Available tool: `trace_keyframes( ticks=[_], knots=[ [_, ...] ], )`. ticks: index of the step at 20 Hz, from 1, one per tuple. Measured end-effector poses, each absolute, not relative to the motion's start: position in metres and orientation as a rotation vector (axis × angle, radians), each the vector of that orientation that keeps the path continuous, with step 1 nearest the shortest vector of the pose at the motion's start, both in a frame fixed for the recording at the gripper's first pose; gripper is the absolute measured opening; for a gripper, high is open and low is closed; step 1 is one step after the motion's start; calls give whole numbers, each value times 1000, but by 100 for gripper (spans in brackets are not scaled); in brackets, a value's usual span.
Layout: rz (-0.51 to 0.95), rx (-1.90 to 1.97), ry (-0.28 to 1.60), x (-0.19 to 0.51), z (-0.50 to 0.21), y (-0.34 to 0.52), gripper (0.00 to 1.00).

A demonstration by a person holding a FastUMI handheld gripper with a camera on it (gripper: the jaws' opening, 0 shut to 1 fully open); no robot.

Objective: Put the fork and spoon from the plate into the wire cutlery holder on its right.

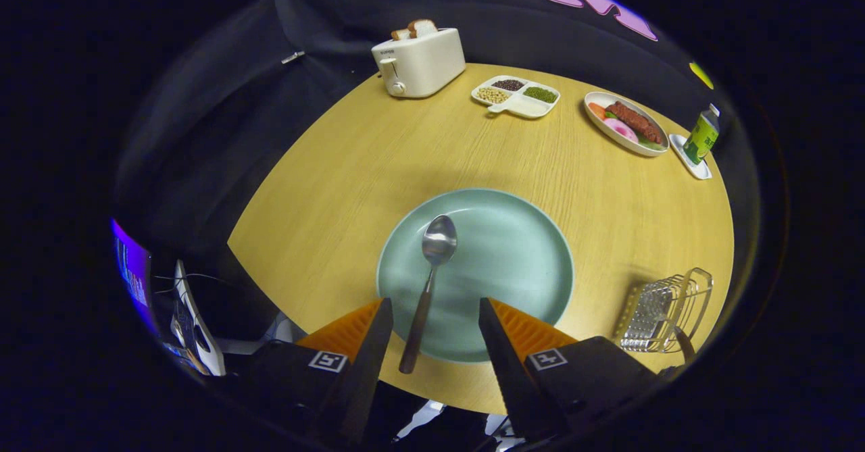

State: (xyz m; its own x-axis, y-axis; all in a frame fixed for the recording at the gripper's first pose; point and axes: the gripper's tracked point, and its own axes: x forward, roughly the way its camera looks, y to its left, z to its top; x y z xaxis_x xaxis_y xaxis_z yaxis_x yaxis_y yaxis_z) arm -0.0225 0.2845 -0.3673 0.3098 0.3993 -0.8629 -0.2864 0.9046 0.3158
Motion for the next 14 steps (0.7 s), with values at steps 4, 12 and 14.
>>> trace_keyframes(
  ticks=[4,12,14],
  knots=[
    [428,74,1225,-16,-397,288,78],
    [373,19,1322,-30,-430,291,23],
    [382,11,1339,-30,-431,291,11]
  ],
)
